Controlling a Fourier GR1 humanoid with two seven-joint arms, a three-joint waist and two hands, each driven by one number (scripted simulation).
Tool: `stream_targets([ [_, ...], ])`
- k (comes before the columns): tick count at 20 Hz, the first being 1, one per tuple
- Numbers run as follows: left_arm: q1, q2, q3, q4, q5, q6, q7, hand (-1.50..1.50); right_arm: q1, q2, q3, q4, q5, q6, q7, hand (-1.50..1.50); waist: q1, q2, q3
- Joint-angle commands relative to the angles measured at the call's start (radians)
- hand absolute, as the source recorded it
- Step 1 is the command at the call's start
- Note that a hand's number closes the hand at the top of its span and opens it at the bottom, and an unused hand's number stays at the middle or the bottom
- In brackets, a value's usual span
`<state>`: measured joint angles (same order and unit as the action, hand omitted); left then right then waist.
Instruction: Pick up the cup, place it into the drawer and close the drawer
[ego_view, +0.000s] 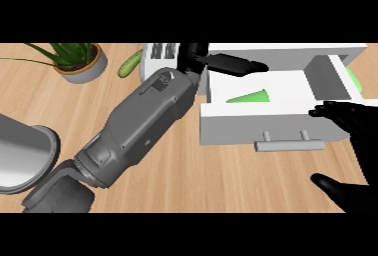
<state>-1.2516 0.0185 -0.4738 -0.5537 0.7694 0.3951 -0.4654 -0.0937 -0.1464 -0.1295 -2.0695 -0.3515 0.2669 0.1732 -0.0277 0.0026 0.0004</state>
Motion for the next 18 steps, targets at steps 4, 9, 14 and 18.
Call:
stream_targets([
  [4,0.101,0.117,0.058,-0.174,0.029,-0.011,0.068,-1.50,0.083,-0.117,0.006,-0.063,0.077,0.131,-0.018,1.50,0.041,-0.013,-0.001],
  [9,0.318,0.184,0.056,-0.366,0.023,0.016,0.062,-1.50,0.057,-0.130,0.043,-0.014,0.211,0.133,-0.046,1.50,0.058,-0.012,-0.001],
  [14,0.504,0.311,0.069,-0.598,0.028,0.018,0.128,-1.50,0.089,-0.141,0.075,0.004,0.288,0.149,-0.048,1.50,0.056,-0.011,0.000],
  [18,0.663,0.417,0.089,-0.808,0.045,0.006,0.197,-1.50,0.039,-0.116,0.086,0.009,0.344,0.088,0.019,1.50,0.060,-0.011,-0.001],
])
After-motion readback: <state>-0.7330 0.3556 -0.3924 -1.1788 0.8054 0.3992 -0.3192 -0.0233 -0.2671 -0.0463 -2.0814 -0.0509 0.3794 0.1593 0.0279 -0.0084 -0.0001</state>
